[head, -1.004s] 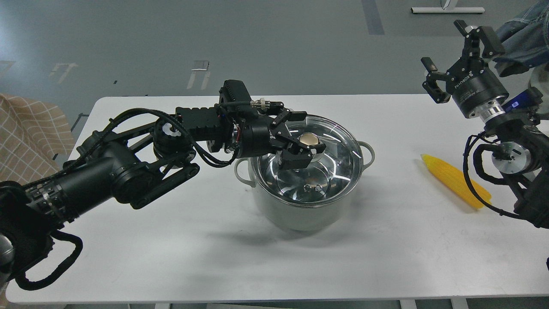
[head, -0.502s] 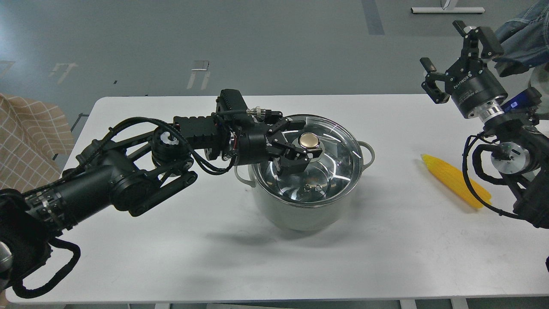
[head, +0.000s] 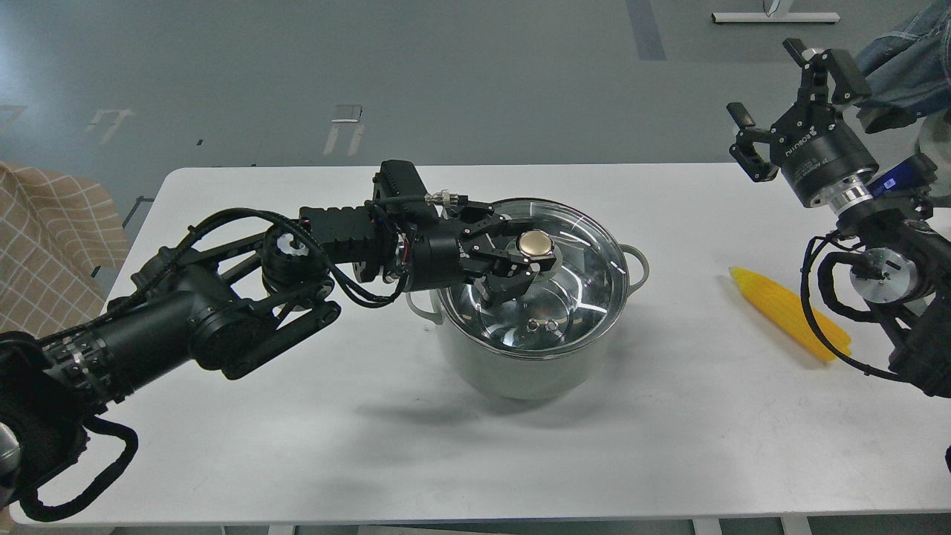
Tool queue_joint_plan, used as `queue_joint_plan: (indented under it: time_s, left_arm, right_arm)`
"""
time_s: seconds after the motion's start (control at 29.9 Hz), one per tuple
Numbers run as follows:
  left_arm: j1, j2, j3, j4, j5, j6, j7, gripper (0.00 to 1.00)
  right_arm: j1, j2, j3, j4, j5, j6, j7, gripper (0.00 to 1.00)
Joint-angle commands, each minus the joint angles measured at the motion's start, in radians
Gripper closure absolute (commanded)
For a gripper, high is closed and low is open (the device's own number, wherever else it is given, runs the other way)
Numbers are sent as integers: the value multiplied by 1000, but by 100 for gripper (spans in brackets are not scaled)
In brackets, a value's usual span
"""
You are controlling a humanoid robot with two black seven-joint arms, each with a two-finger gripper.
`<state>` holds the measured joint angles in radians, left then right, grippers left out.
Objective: Open pot and put corn in
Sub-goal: 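Close the left gripper on the lid knob and lift the lid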
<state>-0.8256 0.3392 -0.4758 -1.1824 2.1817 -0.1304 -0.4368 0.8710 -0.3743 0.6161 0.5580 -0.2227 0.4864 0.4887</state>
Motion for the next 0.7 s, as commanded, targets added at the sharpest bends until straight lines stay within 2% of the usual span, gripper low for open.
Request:
queue_joint_plan:
  time_s: [0.0, 0.03, 0.27, 0.4, 0.5, 0.57, 0.6, 0.67]
  left_arm:
    - [-3, 4, -3, -8, 0, 0, 3, 92]
    - [-4, 4, -3, -8, 0, 0, 1, 100]
    - [-27, 17, -18, -65, 0, -3, 1, 100]
    - [-64, 81, -20, -114, 0, -8, 1, 100]
    - [-86, 188, -29, -161, 0, -5, 0, 100]
    - [-92, 301, -47, -198, -37, -2, -5, 100]
    - [-92, 302, -47, -198, -37, -2, -5, 100]
    - [-87, 430, -56, -212, -83, 11, -28, 100]
  right_arm:
    - [-1, 0, -1, 0, -1, 0, 0, 1]
    - [-1, 0, -1, 0, -1, 0, 0, 1]
    - [-3, 0, -1, 2, -1, 0, 0, 1]
    - [-3, -5, -1, 14, -1, -2, 0, 1]
    - [-6, -6, -1, 17, -1, -2, 0, 1]
    - [-7, -8, -1, 19, -1, -2, 0, 1]
    - [-7, -8, -1, 19, -1, -2, 0, 1]
    - [-9, -8, -1, 19, -1, -2, 0, 1]
